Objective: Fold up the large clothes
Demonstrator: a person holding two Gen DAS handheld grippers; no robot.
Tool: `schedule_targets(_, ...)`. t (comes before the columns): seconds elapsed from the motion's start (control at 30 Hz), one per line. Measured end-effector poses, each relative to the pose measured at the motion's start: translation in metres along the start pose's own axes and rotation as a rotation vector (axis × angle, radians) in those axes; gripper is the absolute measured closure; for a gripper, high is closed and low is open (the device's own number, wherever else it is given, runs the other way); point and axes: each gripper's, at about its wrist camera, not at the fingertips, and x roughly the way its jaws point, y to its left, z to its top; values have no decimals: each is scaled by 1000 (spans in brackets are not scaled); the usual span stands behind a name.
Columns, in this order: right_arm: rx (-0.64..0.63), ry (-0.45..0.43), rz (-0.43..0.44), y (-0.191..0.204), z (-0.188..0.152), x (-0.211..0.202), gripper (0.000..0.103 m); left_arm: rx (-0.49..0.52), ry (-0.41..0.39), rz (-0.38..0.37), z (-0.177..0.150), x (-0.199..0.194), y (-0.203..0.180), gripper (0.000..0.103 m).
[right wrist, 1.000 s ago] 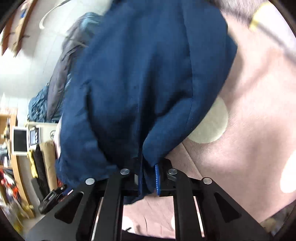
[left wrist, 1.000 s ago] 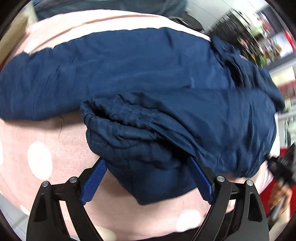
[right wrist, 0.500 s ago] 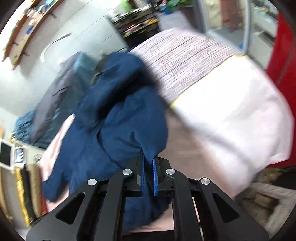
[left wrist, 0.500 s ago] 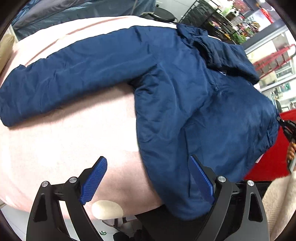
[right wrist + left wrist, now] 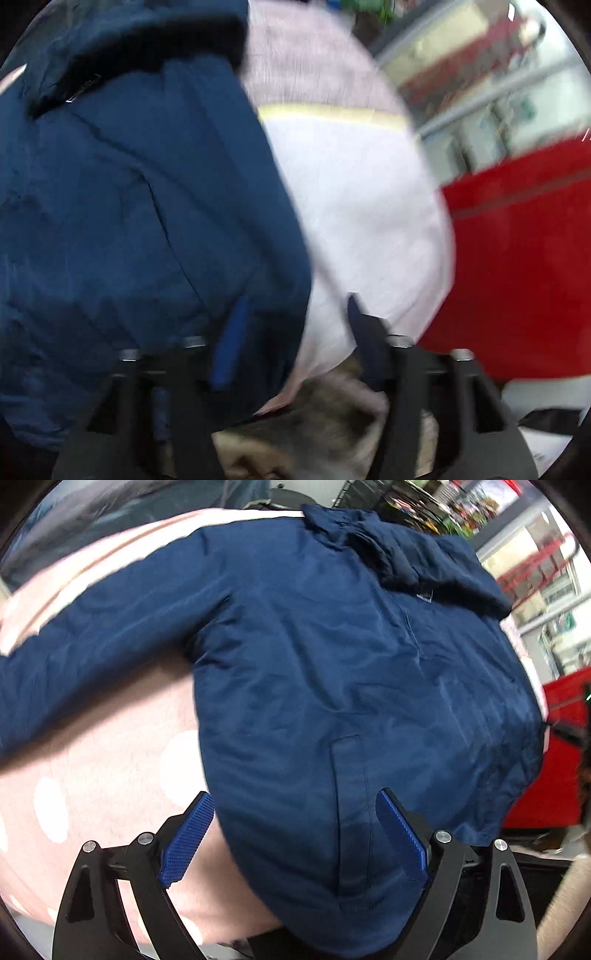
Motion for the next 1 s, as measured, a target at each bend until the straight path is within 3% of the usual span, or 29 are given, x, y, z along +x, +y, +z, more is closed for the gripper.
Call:
schedule_targets(0.13,-4,-104,108,15,15,-34,22,104,-19,26,13,6,-30,16)
schedule_targets(0.2,-68,-87,240,45,20,-37,19,140,-27,22,19,7,-41,16)
schedule_targets(0.27,-125,-62,310,72,24,-37,19,188,-20,6,25,13,-57,16)
schedule_targets(0.4,-218,7,358,121,12,-24,19,272,19,18,27,27,-79,16)
schedule_targets(0.57,-277,68,339,146,-12,5,18,295,117,31,10,60,-86,16)
schedule_targets(0.7,-304,171,320,153,-27,39,13,220,197,26,0,91,-73,8)
schedule_targets(1.0,-321,170,267,172,-31,56,6,288,219,116,0,115,-83,5)
